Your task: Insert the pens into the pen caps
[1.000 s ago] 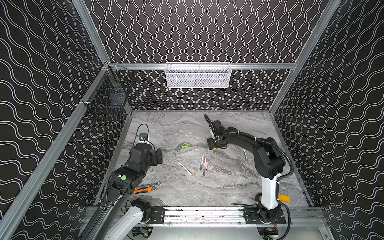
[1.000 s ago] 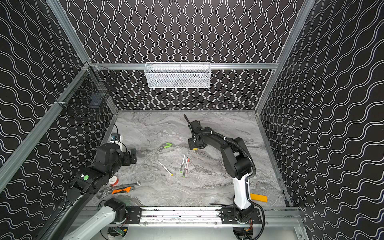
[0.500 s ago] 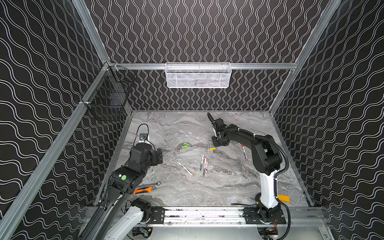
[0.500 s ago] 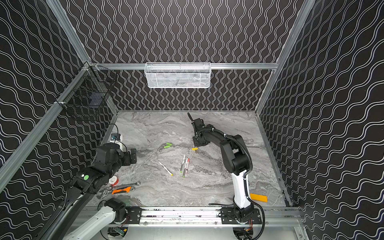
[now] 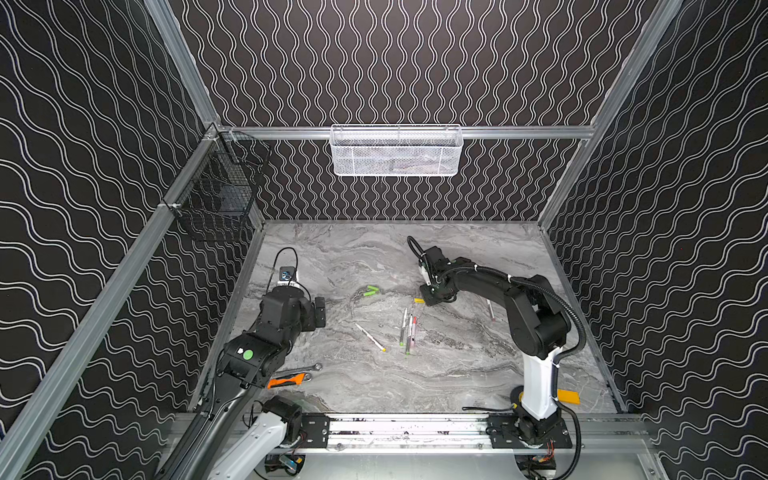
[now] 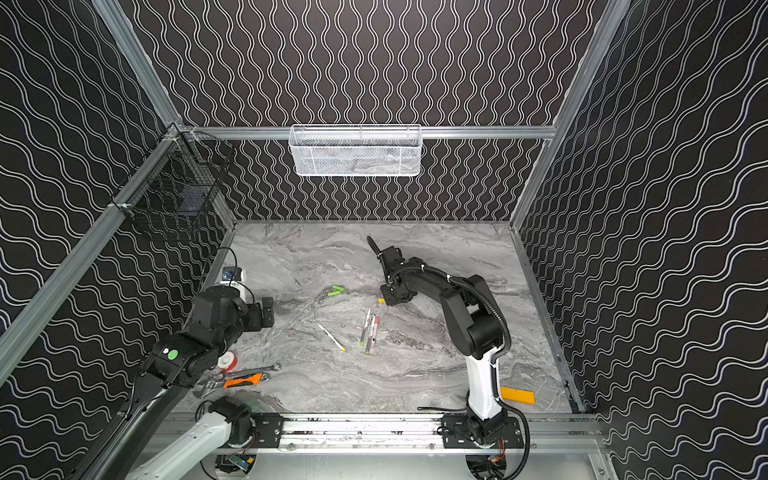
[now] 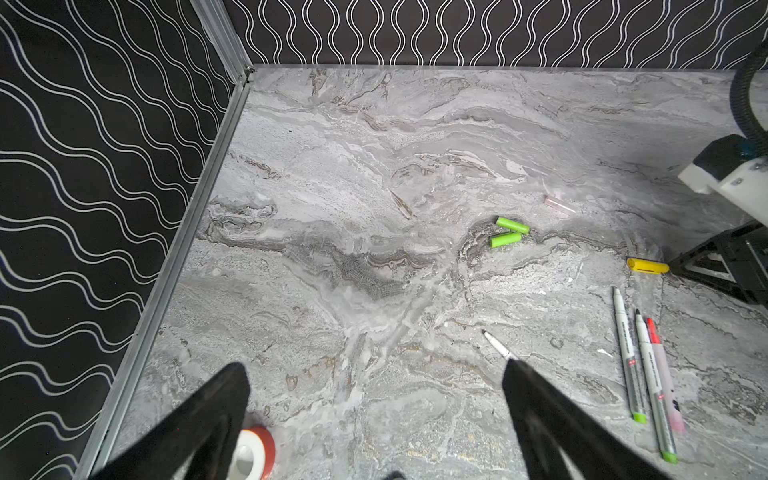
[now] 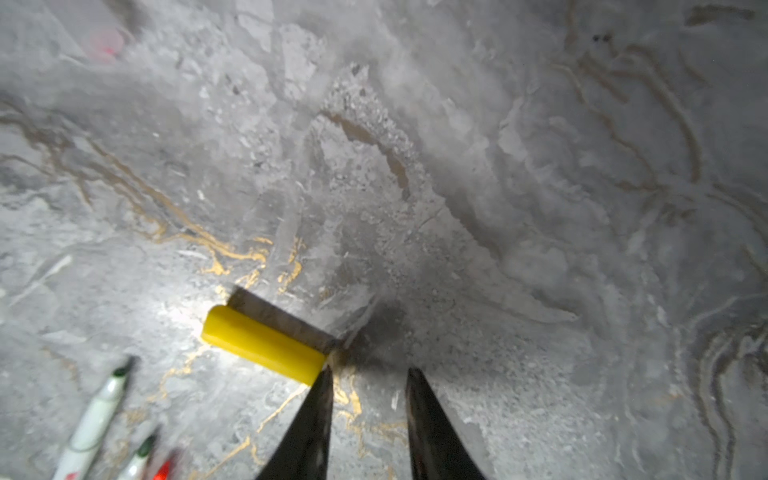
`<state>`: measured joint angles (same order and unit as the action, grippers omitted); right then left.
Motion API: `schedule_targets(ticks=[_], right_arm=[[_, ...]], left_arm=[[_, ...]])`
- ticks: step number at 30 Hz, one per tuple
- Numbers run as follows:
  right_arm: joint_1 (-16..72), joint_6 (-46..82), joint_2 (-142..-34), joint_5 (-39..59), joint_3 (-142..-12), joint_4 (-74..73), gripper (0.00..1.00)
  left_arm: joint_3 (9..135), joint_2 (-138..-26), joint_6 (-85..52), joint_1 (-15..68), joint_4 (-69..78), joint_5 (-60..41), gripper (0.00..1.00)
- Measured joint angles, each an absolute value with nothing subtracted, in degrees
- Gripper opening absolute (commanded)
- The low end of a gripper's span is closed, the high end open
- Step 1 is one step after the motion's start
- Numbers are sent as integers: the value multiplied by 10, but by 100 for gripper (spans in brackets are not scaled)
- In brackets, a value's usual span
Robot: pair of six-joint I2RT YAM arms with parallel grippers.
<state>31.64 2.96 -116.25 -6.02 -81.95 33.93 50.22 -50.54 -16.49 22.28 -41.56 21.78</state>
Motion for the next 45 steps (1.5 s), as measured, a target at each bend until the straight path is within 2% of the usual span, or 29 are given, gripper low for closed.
schedule_targets(ticks=[8, 11, 22, 37, 45], right_arm=[[345, 10, -1154, -12, -838, 336, 39], [343, 6, -1148, -11, -840, 336, 44], [340, -83, -1154, 48, -839, 334, 74], [319, -161, -1179, 75, -858, 338, 76], [319, -183, -1190, 98, -858, 358, 73]], left_arm=[[502, -503, -165, 223, -413, 218, 99], [502, -502, -165, 223, -413, 218, 99], [502, -497, -165, 223, -412, 218, 99], [502, -497, -165, 223, -412, 218, 99], [502, -500, -165, 223, -412, 217, 99]])
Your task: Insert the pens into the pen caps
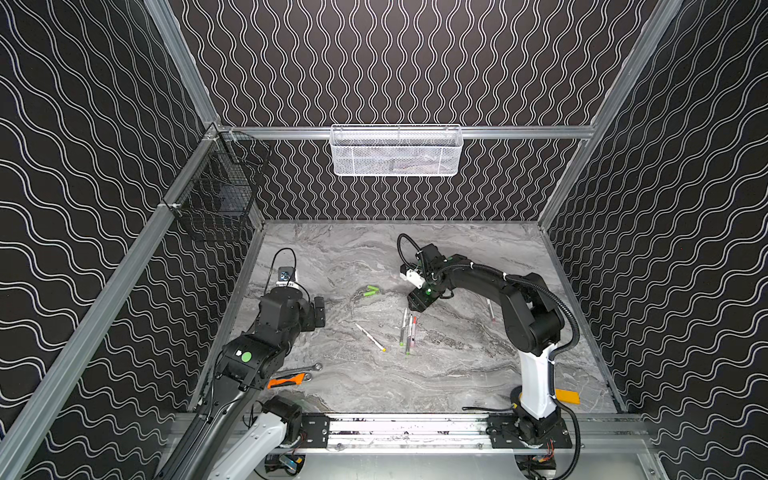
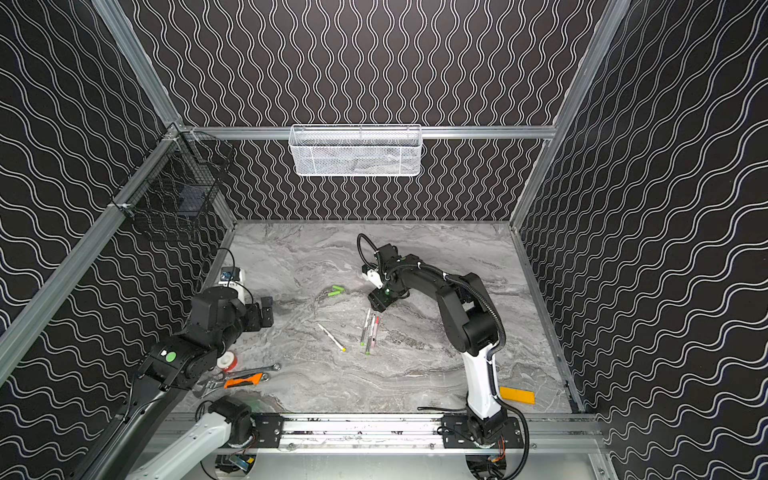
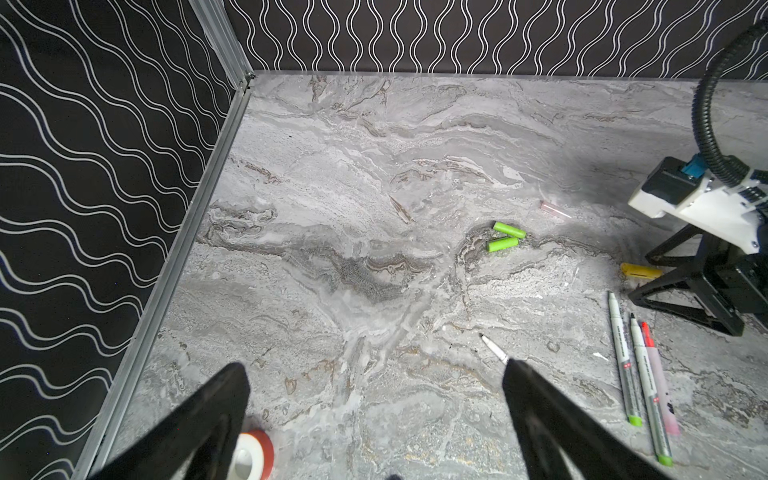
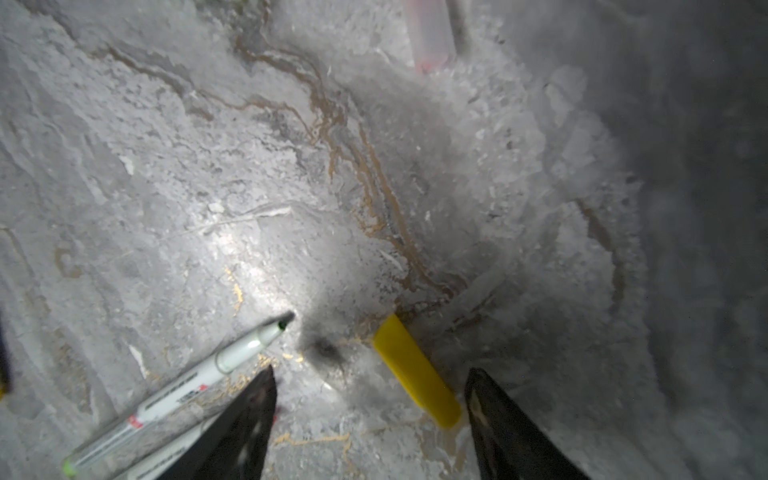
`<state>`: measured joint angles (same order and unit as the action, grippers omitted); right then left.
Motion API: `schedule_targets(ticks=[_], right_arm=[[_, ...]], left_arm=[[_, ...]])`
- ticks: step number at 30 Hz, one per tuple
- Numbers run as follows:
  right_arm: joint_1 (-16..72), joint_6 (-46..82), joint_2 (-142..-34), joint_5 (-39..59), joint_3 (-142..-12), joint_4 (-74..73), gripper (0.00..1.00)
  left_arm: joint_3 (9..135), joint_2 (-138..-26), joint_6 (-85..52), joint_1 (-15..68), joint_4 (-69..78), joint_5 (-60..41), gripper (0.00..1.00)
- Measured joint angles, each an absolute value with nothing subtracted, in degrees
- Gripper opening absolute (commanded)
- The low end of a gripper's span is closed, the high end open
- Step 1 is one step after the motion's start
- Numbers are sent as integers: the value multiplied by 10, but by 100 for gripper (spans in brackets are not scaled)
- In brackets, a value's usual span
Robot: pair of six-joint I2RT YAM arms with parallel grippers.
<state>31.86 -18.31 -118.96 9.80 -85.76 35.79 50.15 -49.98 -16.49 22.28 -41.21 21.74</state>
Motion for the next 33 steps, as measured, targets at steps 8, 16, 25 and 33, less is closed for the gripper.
schedule_targets(ticks=[8, 16, 25, 33], right_arm=[[319, -191, -1191, 106, -855, 371, 55], [319, -191, -1189, 99, -846, 377, 40], [318, -191, -1187, 90, -842, 374, 30], [318, -190, -1183, 92, -842, 383, 23]], left_arm=[[502, -499, -165, 223, -412, 215, 99], [502, -499, -165, 223, -412, 215, 99], [502, -499, -165, 223, -412, 211, 99], [502, -500, -165, 223, -412, 207, 99]])
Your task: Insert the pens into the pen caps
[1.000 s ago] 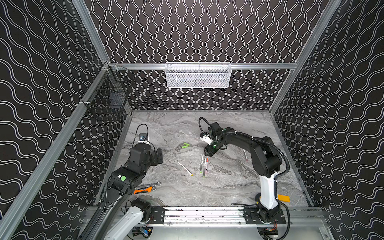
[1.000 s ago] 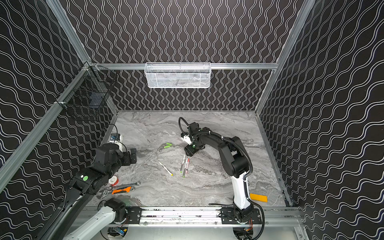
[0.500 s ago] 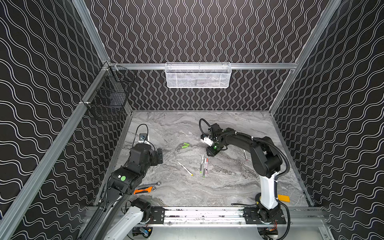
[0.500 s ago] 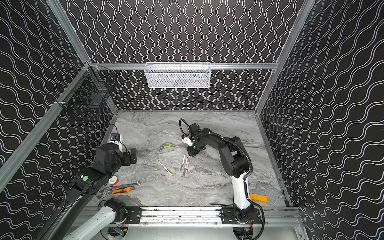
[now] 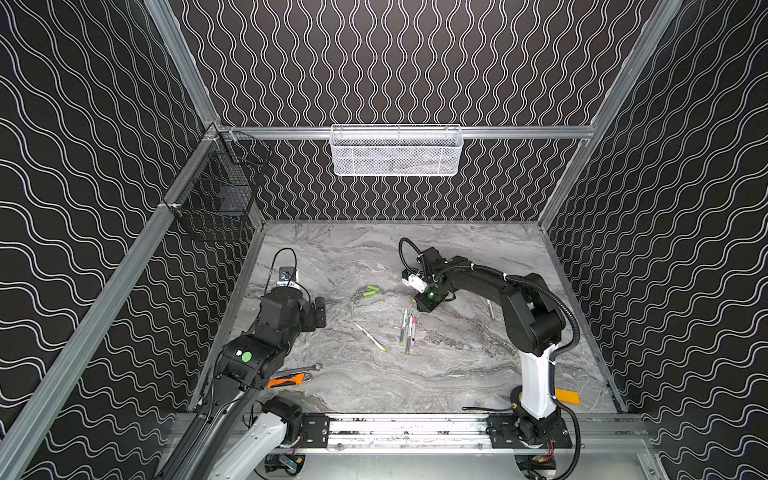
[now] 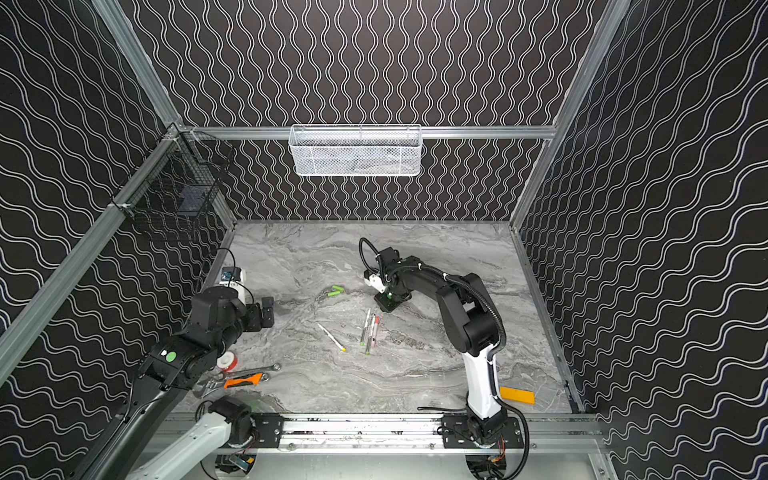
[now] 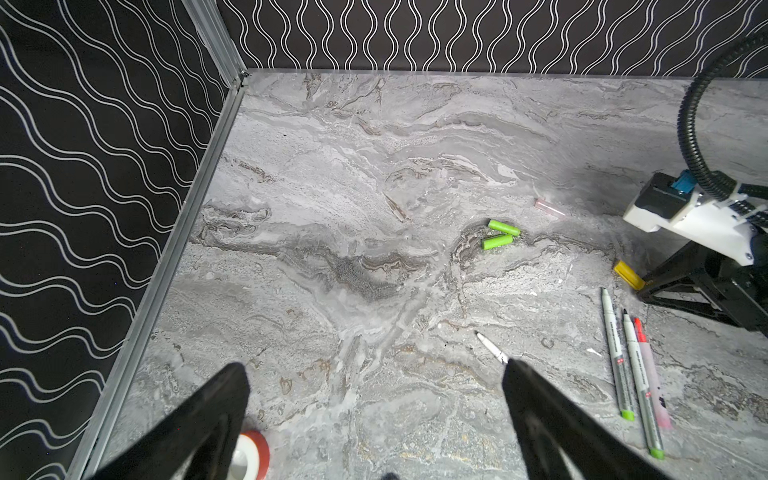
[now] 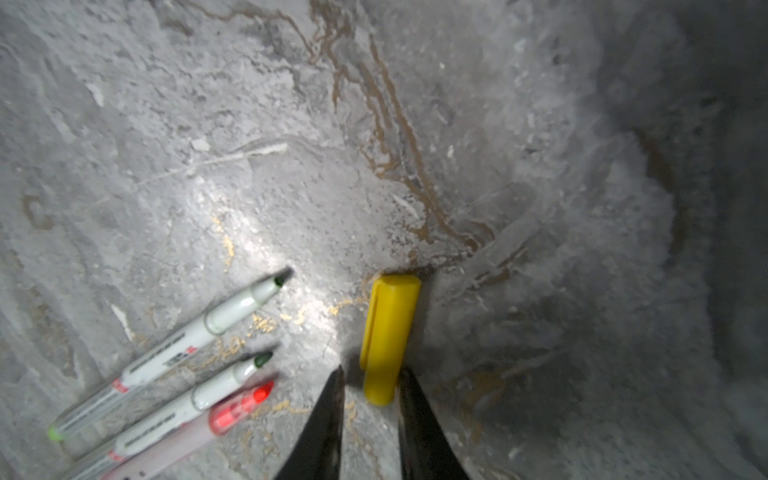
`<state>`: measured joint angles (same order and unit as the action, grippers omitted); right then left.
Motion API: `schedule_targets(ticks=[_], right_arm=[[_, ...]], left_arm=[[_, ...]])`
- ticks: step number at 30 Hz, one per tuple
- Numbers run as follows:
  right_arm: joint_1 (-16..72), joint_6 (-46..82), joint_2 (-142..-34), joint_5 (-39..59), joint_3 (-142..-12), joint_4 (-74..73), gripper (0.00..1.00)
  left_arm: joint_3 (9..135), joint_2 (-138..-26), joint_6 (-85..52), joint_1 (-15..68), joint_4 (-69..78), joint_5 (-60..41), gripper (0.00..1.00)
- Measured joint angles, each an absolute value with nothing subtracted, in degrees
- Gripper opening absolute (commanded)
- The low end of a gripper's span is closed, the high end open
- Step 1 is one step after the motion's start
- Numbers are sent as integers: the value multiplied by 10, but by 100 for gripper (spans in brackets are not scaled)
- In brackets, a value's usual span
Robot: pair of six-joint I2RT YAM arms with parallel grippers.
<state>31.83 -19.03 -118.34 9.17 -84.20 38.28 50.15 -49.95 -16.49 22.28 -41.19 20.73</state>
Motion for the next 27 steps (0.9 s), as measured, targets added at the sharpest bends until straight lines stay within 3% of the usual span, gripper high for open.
schedule_targets(ticks=[6, 19, 27], right_arm=[[319, -187, -1170, 96, -842, 385, 19], [309, -161, -1119, 115, -811, 352, 17], [304, -157, -1117, 124, -805, 338, 45]], left_arm=[[498, -503, -163, 222, -402, 186, 99], [487, -549, -166, 222, -348, 42, 99], [468, -562, -195, 222, -314, -8, 99]])
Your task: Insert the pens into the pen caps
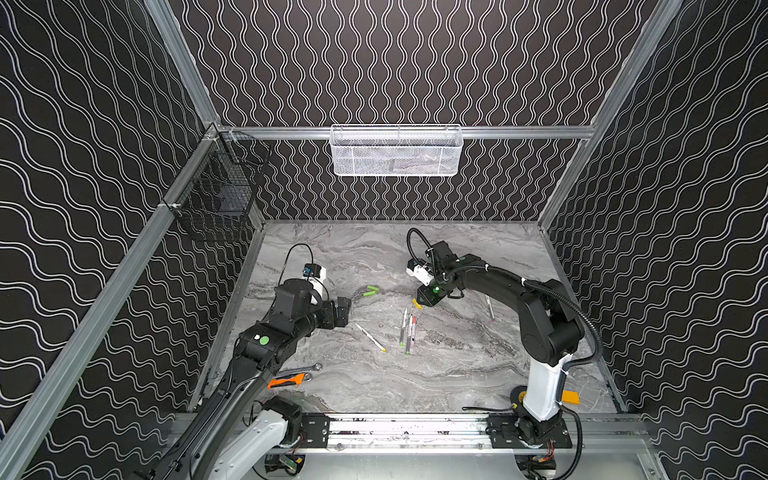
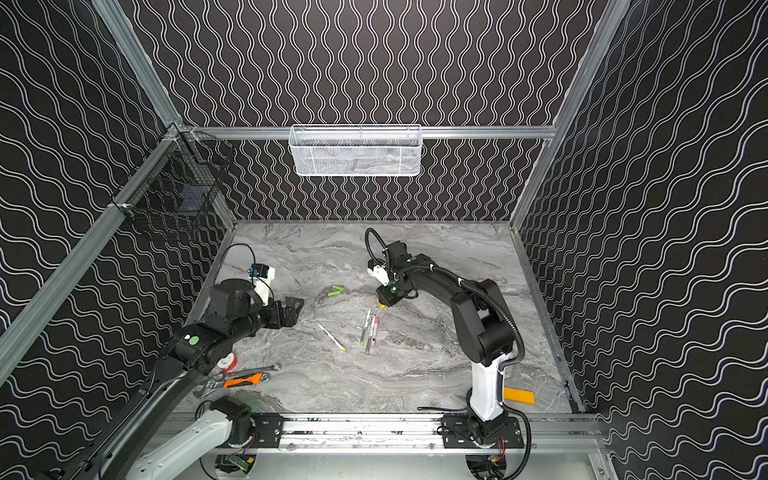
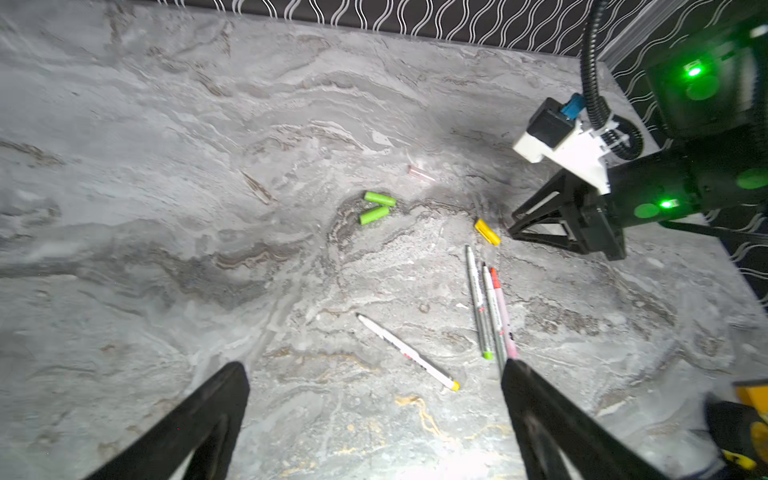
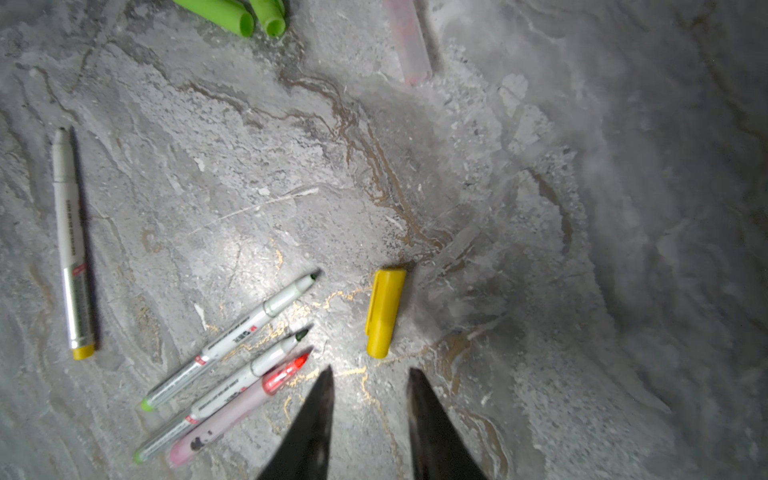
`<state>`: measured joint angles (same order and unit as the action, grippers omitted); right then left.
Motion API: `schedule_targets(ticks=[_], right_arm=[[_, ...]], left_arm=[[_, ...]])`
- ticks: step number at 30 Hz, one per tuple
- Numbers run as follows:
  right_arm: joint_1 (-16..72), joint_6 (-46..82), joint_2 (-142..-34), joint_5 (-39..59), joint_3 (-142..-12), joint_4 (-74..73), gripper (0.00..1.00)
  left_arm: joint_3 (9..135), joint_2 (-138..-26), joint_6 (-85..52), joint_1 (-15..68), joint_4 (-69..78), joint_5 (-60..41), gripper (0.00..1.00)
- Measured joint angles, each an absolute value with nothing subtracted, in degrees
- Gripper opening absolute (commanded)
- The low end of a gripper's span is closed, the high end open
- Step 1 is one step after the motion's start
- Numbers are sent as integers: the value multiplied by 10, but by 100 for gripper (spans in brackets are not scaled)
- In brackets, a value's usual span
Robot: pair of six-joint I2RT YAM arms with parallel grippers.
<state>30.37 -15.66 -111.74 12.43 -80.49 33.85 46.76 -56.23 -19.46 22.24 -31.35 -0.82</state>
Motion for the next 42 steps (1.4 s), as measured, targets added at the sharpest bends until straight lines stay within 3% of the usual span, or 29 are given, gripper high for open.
schedule_targets(ticks=[8, 16, 30, 42], right_arm=[[305, -143, -1129, 119, -795, 335, 50], [320, -139, -1149, 105, -797, 334, 48], [338, -116, -1173, 78, -814, 333, 21], [338, -109, -1148, 86, -786, 316, 14]], left_arm=[[464, -583, -208, 222, -291, -55, 99], [464, -599, -210, 228, -280, -92, 99], [461, -630, -223, 233, -279, -113, 99], [461, -687, -253, 295, -235, -117, 99]])
